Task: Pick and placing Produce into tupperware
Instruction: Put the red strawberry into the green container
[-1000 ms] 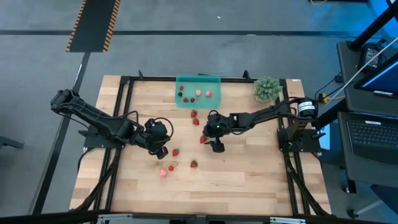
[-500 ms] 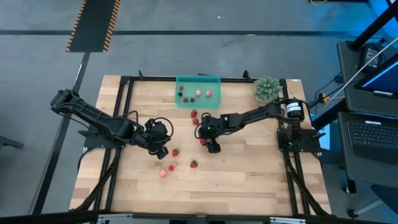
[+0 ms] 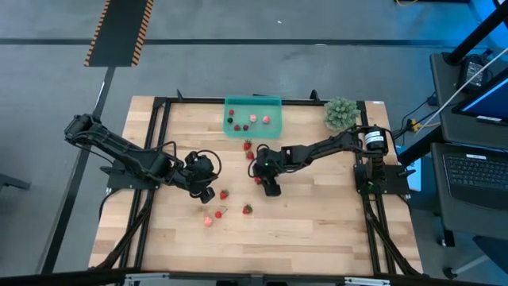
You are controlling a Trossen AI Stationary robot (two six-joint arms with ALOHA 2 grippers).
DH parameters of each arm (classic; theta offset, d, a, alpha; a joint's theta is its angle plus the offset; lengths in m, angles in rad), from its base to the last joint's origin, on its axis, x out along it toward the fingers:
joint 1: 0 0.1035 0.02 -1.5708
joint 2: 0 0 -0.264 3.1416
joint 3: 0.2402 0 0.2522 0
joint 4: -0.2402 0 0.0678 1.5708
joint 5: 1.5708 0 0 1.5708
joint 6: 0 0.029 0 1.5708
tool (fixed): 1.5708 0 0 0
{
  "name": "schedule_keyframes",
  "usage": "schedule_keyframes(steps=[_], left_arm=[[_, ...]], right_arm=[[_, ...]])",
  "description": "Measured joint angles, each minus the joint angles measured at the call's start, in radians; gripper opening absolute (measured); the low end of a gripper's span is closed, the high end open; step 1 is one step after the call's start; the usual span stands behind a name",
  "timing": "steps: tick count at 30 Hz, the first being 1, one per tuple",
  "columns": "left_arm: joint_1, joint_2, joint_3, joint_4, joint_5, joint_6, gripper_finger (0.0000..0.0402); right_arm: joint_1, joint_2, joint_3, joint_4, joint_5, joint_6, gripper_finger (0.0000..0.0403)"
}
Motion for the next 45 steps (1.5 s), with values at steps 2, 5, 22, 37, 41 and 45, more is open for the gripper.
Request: schedule_keyframes(steps=[2, 5, 22, 37, 41, 45], left_arm=[[0.0, 0.0, 0.0, 0.0, 0.0, 0.0, 0.0024], [0.0, 0.0, 0.0, 0.0, 0.0, 0.0, 0.0021], [0.0, 0.0, 0.001, -0.007, -0.002, 0.0, 0.0013], [0.054, -0.003, 0.001, 0.045, -0.475, 0.166, 0.0034], [0.101, -0.003, 0.001, 0.049, -0.475, 0.178, 0.004], [0.144, -0.003, 0.001, 0.063, -0.475, 0.182, 0.0046]], right_arm=[[0.0, 0.001, 0.001, 0.0, 0.003, 0.02, 0.0184], [0.0, 0.002, 0.013, -0.009, 0.003, 0.035, 0.0155], [-0.125, -0.164, 0.263, -0.27, 0.021, -0.048, 0.0144], [-0.497, -0.23, 0.386, -0.305, -0.093, -0.1, 0.0145], [-0.529, -0.164, 0.386, -0.306, -0.132, -0.084, 0.0145], [-0.537, -0.095, 0.386, -0.291, -0.132, -0.085, 0.0145]])
